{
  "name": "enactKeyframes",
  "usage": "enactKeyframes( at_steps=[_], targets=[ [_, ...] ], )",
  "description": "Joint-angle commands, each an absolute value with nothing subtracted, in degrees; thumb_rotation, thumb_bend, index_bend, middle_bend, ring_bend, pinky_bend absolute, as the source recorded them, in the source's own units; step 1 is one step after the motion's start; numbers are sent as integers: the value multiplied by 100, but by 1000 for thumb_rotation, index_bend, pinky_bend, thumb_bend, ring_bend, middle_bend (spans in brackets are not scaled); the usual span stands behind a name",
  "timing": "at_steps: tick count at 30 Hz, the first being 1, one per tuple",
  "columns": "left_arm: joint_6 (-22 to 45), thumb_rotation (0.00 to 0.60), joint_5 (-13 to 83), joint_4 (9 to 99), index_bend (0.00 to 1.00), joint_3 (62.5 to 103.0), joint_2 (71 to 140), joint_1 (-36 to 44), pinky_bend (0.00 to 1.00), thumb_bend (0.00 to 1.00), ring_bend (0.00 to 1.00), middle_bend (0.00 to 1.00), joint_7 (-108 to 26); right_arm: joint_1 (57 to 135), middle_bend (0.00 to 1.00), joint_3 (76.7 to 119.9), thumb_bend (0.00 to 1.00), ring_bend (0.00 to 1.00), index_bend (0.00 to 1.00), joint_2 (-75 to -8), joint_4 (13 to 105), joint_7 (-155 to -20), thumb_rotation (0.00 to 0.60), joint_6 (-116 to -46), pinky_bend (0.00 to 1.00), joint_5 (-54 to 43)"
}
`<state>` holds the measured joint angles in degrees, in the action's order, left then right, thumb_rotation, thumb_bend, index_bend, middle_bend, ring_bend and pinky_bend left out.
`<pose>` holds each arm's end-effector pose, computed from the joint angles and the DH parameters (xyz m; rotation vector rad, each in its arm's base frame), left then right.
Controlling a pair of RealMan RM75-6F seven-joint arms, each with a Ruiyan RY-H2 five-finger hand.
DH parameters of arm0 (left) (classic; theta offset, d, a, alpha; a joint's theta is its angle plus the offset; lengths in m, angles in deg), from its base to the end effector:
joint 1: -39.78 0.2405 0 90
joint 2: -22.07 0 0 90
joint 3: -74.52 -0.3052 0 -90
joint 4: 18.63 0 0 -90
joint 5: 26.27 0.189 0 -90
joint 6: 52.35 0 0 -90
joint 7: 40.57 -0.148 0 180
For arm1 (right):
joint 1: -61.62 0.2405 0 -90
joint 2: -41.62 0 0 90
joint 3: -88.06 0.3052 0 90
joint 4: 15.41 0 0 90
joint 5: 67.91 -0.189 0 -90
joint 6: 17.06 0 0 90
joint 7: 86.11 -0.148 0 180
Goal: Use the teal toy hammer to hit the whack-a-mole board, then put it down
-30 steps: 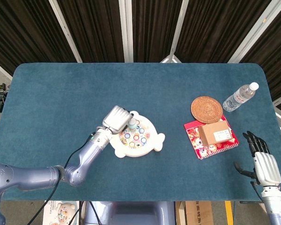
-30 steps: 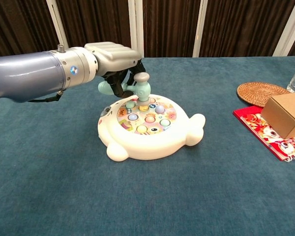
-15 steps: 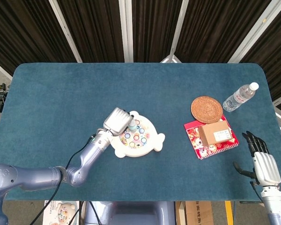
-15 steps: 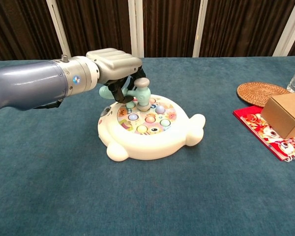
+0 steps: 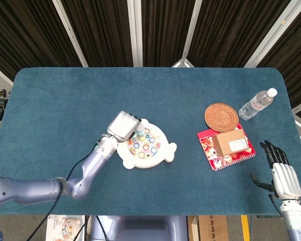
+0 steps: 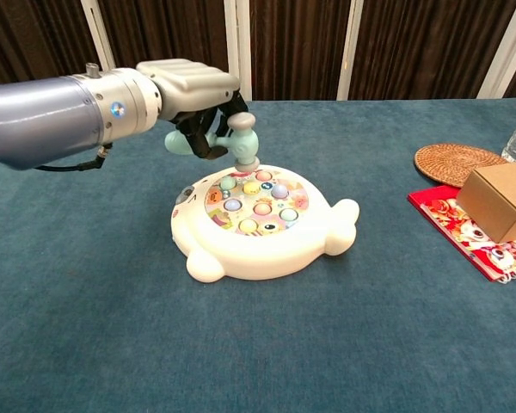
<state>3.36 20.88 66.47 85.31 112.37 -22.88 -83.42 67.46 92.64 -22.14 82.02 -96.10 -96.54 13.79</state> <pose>-0.0661 0.4274 -0.0045 -2.0001 -0.5374 -0.8114 -0.3397 -0.1964 0.1887 1.2761 -1.1746 1.0384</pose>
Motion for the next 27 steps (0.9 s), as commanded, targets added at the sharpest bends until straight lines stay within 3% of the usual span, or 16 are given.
enactKeyframes(
  at_steps=[1,12,27],
  targets=[
    [531,600,2176,6900,713,8482,10962,-2081,642,633,518,596,-8208,6743,0,9263,303,0,0,-2217,8198,-9601,600,-9665,0,1387],
    [878,600,2522,7089,713,7863,10279,-1111,642,634,517,596,-7454,6730,0,9237,302,0,0,-2247,8174,-9490,600,-9722,0,1460],
    [747,600,3247,6125,712,7436,10802,-499,641,633,515,593,-6682,6759,0,9232,303,0,0,-2311,8138,-9353,600,-9673,0,1430]
  ],
)
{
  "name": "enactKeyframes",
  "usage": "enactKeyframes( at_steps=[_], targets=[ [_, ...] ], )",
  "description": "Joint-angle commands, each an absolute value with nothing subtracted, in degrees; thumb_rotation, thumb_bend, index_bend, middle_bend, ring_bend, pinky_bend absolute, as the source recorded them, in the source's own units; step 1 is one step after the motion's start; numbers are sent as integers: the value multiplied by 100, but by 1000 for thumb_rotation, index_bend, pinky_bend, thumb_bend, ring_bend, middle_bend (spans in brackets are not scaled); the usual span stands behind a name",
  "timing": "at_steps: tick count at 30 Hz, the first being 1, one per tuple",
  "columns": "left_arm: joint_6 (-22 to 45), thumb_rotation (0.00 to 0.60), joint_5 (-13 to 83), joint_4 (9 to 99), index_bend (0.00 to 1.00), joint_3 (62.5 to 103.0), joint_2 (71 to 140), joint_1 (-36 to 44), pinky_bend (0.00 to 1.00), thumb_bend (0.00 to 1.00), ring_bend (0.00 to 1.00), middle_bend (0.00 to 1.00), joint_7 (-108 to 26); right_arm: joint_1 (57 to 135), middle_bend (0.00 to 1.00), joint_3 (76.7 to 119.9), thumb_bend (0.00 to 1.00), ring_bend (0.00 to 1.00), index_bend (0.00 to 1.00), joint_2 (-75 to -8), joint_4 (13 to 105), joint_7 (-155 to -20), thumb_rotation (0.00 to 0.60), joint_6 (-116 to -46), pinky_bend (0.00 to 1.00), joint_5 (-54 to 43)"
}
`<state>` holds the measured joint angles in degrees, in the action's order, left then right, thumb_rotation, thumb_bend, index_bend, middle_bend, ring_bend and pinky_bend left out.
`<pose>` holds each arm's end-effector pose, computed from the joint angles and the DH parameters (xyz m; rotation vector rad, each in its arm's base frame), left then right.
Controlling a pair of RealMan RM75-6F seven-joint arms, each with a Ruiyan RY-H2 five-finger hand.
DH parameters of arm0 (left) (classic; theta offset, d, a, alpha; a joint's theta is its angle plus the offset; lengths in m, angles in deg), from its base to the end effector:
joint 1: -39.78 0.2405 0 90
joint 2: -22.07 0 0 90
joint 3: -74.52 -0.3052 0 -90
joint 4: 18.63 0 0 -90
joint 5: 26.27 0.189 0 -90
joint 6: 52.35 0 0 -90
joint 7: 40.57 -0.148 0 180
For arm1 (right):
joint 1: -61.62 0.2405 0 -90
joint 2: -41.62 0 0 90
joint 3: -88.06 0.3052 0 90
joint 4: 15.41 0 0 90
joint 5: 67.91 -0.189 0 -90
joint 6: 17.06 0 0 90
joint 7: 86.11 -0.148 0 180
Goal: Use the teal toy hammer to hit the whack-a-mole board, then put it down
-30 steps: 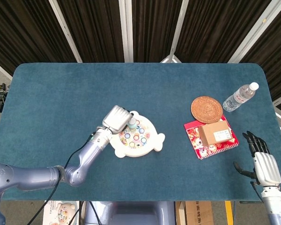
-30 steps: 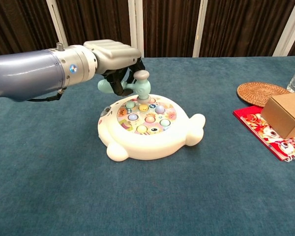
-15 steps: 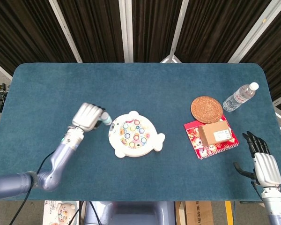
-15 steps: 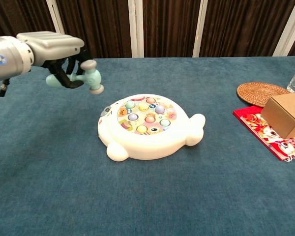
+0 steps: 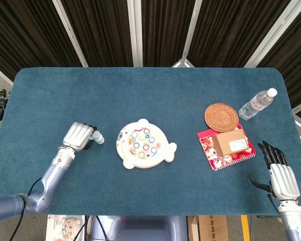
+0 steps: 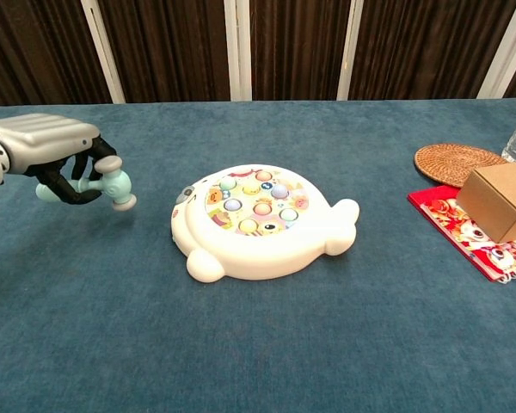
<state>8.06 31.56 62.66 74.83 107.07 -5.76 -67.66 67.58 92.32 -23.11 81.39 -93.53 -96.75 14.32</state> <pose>-0.2243 0.3861 0.0293 -1.8697 -0.7289 -0.6699 -0.3396 -0.1963 0.1829 1.3049 -1.1424 1.0132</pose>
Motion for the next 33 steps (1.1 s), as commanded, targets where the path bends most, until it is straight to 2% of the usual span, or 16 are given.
enactKeyframes(
  at_steps=[1,12,20,25,33],
  targets=[
    [735,600,3267,6085,711,7432,10824,-483,641,633,515,593,-6666,6760,0,9233,303,0,0,-2311,8137,-9354,600,-9671,0,1429],
    [539,600,3434,5716,667,7440,11005,-292,638,625,511,574,-6485,6766,0,9228,302,0,0,-2305,8148,-9362,600,-9651,0,1423],
    [439,600,3522,5662,533,7451,11003,-194,600,503,487,527,-6487,6764,0,9228,303,0,0,-2312,8150,-9346,600,-9663,0,1428],
    [434,600,3541,5654,508,7483,10995,-136,586,437,468,499,-6513,6761,0,9224,303,0,0,-2315,8147,-9343,600,-9671,0,1437],
    [432,600,3566,5652,476,7560,10981,-87,581,398,456,475,-6585,6760,0,9220,303,0,0,-2326,8142,-9324,600,-9682,0,1450]
  ],
)
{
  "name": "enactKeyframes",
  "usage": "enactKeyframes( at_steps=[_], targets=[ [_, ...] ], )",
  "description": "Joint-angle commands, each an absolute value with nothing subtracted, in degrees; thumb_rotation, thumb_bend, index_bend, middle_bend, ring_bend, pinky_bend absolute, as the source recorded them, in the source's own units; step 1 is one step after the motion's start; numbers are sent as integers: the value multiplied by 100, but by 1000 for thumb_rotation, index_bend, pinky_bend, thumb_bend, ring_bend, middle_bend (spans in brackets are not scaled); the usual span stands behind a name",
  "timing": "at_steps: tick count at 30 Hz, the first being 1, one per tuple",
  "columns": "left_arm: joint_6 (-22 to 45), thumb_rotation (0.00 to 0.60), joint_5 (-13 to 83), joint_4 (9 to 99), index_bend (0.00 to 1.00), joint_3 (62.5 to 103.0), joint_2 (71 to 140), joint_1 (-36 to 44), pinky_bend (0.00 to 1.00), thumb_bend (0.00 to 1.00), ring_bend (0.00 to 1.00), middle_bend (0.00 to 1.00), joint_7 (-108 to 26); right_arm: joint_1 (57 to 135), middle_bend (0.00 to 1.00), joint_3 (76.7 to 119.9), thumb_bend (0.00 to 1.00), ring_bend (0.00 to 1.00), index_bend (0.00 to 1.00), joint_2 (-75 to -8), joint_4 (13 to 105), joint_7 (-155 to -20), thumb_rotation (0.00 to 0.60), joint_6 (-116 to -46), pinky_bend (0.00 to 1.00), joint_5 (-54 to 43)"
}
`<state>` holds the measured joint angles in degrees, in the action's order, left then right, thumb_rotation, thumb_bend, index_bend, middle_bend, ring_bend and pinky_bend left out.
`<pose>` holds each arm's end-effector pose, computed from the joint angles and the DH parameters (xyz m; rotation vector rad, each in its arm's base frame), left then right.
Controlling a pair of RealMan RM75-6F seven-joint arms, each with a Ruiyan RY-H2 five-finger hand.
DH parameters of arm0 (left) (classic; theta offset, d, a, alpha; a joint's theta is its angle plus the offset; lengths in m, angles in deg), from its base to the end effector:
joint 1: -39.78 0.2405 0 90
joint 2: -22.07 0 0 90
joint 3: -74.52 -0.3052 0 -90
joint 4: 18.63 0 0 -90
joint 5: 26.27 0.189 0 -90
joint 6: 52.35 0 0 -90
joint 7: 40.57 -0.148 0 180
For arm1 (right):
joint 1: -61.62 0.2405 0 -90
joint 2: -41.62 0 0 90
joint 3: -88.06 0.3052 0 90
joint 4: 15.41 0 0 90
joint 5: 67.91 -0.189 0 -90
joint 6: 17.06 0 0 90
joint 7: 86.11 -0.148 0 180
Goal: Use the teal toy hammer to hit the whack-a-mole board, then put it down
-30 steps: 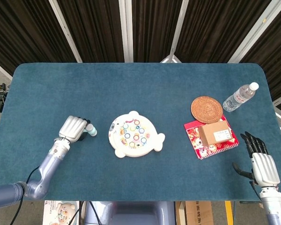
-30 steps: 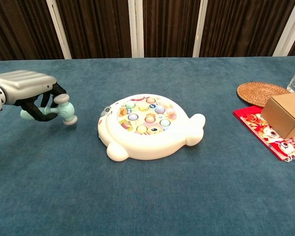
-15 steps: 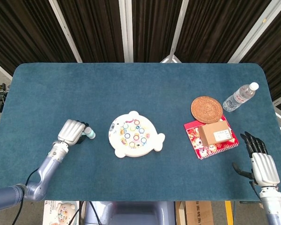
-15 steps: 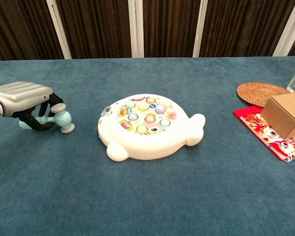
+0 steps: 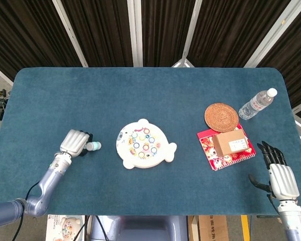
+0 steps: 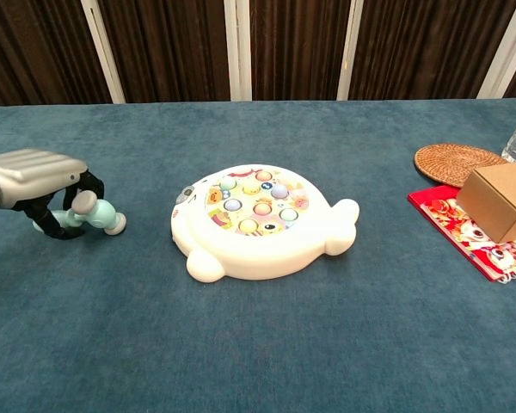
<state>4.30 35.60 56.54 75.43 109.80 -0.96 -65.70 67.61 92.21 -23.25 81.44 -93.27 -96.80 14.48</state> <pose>-0.2598 0.3728 0.0131 -1.8829 -0.7622 -0.6032 -0.3389 -0.1960 0.1816 1.3094 -1.1410 1.0130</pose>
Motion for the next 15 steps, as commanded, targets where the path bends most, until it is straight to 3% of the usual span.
enactKeyframes(
  at_steps=[1,15],
  targets=[
    [434,600,3568,5650,473,7570,10983,-82,580,398,456,472,-6591,6760,0,9219,303,0,0,-2326,8140,-9324,600,-9682,0,1450],
    [402,600,3589,5666,462,7713,10965,-13,573,385,451,450,-6668,6759,0,9207,303,0,0,-2325,8129,-9334,600,-9688,0,1477]
  ],
)
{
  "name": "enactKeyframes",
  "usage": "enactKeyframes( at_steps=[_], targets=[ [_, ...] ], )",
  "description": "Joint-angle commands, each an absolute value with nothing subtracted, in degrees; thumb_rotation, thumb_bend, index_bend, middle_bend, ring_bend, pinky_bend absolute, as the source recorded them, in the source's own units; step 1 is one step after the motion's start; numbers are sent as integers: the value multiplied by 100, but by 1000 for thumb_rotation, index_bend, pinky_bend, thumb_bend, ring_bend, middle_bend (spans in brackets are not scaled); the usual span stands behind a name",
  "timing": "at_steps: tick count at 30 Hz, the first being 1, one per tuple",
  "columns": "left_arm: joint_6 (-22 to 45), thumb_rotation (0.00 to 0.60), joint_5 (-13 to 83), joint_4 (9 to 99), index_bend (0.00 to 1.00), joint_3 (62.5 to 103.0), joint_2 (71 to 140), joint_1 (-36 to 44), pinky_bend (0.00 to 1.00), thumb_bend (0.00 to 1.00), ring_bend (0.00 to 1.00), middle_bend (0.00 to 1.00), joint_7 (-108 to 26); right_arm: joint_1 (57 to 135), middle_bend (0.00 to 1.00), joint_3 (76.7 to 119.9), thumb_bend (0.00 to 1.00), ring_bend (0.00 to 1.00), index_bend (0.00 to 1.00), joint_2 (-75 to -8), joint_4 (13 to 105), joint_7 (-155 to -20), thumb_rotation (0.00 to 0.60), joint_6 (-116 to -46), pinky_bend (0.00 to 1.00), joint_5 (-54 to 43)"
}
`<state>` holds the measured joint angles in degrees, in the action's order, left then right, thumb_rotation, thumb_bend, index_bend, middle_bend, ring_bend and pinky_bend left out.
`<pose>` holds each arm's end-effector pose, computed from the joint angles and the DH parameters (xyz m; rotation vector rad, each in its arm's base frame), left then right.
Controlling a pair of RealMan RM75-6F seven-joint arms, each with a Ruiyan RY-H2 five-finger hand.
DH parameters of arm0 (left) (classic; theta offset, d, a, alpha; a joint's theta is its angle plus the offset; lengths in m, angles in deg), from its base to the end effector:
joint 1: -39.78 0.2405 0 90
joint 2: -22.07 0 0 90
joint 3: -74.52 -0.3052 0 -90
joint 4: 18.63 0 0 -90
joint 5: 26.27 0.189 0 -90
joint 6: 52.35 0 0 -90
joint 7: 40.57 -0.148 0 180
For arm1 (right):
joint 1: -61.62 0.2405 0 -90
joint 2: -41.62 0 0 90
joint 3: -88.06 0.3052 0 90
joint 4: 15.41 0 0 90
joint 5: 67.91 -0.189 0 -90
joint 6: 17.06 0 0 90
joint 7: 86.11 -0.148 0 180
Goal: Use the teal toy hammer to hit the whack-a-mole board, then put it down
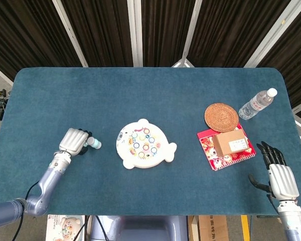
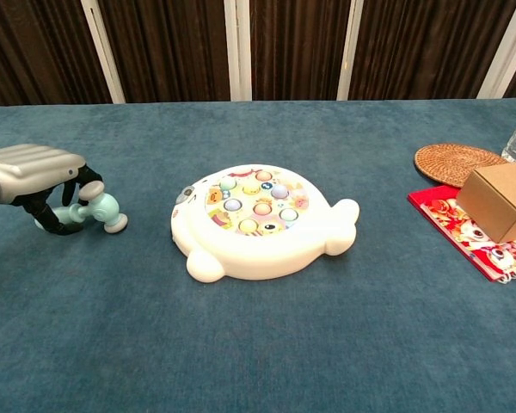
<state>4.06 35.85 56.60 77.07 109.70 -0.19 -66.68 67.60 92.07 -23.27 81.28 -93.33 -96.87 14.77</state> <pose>-0.2599 0.3743 0.0164 -1.8646 -0.7567 -0.6074 -0.3389 -0.1956 0.1813 1.3145 -1.1387 1.0131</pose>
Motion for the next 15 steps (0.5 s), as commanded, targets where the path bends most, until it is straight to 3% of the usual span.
enactKeyframes(
  at_steps=[1,4,8,11,15],
  targets=[
    [398,600,3590,5673,457,7719,10958,-5,570,361,446,443,-6666,6759,0,9208,303,0,0,-2324,8129,-9335,600,-9689,0,1477],
    [386,600,3597,5700,405,7727,10916,16,530,216,395,387,-6674,6756,0,9207,303,0,0,-2321,8129,-9339,600,-9691,0,1477],
    [419,600,3550,5827,216,7733,10777,76,338,36,191,166,-6736,6753,0,9198,303,0,0,-2317,8129,-9340,600,-9699,0,1494],
    [546,600,3539,6140,110,7741,10522,168,235,23,94,43,-6770,6746,0,9191,303,0,0,-2310,8130,-9335,600,-9715,0,1515],
    [902,600,3643,6760,48,7767,10039,401,155,22,31,1,-6599,6740,0,9174,303,0,0,-2303,8113,-9301,600,-9722,0,1536]
  ],
)
